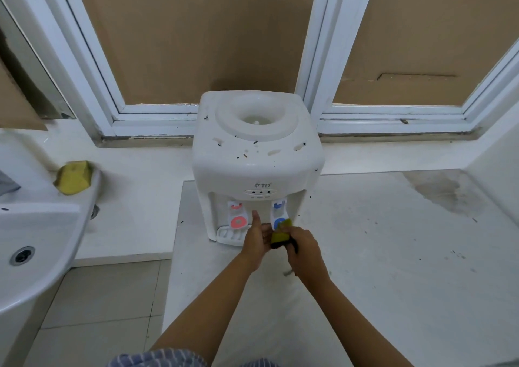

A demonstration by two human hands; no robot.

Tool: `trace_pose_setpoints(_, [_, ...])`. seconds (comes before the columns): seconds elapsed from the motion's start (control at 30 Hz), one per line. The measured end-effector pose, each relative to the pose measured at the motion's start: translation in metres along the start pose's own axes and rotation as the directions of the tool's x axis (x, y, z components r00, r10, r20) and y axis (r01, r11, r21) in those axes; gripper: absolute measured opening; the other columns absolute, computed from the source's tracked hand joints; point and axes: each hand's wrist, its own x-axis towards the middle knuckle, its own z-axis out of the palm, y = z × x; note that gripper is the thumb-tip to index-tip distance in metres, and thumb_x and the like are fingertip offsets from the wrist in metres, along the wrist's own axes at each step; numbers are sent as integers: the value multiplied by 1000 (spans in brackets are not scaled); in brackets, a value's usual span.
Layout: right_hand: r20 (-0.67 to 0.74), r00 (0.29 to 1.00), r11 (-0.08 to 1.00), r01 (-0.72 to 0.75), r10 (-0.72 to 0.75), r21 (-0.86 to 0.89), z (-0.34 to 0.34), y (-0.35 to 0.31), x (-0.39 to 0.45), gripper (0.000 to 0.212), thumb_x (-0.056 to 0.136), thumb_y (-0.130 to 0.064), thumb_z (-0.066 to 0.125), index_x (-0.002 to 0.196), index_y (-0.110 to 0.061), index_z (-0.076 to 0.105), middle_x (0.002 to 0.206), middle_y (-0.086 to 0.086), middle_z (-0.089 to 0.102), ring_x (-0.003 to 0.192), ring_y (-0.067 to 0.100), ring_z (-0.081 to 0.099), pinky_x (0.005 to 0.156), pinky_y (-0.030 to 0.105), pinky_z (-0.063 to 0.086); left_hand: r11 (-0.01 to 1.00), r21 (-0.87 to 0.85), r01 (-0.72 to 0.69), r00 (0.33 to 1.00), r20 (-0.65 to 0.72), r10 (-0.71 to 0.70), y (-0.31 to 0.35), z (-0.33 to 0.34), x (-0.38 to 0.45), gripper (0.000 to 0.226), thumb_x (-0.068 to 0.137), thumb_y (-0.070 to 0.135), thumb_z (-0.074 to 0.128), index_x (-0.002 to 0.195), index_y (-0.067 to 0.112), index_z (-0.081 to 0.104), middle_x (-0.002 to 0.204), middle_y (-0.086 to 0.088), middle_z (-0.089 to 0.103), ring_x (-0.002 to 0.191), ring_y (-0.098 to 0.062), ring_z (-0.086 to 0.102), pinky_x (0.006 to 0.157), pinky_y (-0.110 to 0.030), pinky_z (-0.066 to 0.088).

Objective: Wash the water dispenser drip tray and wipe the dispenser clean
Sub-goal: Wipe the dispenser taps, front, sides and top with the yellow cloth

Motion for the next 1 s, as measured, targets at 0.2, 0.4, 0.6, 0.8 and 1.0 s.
trace_pose_setpoints(0.2, [-65,996,997,-55,58,46,-6,-13,22,33,87,3,62,99,-27,68,99,-27,61,91,-2,56,86,11,44,998,-53,-19,1000,-11,18,2,0,3,66,100,54,23,110,1,60,104,-16,67,92,-23,65,85,-30,54])
trace_pose_setpoints(0.4, [-93,932,920,-324,350,220,13,-4,5,29,91,-2,60,96,-30,66,94,-17,69,88,2,66,79,13,49,999,-45,8,999,-37,-10,9,0,4,63,102,49,25,128,1,56,124,-17,63,113,-29,59,100,-35,47])
trace_pose_setpoints(0.6, [-101,975,959,-171,197,225,15,-14,22,35,87,3,65,106,-27,67,102,-15,67,98,6,65,89,13,49,997,-75,24,999,37,-21,12,-1,6,61,104,44,21,129,-2,52,123,-15,61,109,-23,58,98,-31,45])
trace_pose_setpoints(0.8, [-60,950,934,-289,307,211,25,1,5,31,85,0,68,96,-29,71,96,-12,72,92,3,68,84,12,50,999,-4,45,999,3,-45,12,-6,12,61,104,46,22,127,0,56,116,-16,62,95,-21,62,81,-26,50])
trace_pose_setpoints(1.0, [-142,947,924,-238,289,299,18,-14,21,24,86,-2,69,102,-20,71,100,-10,71,93,2,66,85,16,51,998,26,51,998,-32,-50,11,-13,15,62,103,46,28,130,-4,53,121,-19,60,115,-29,55,100,-32,43])
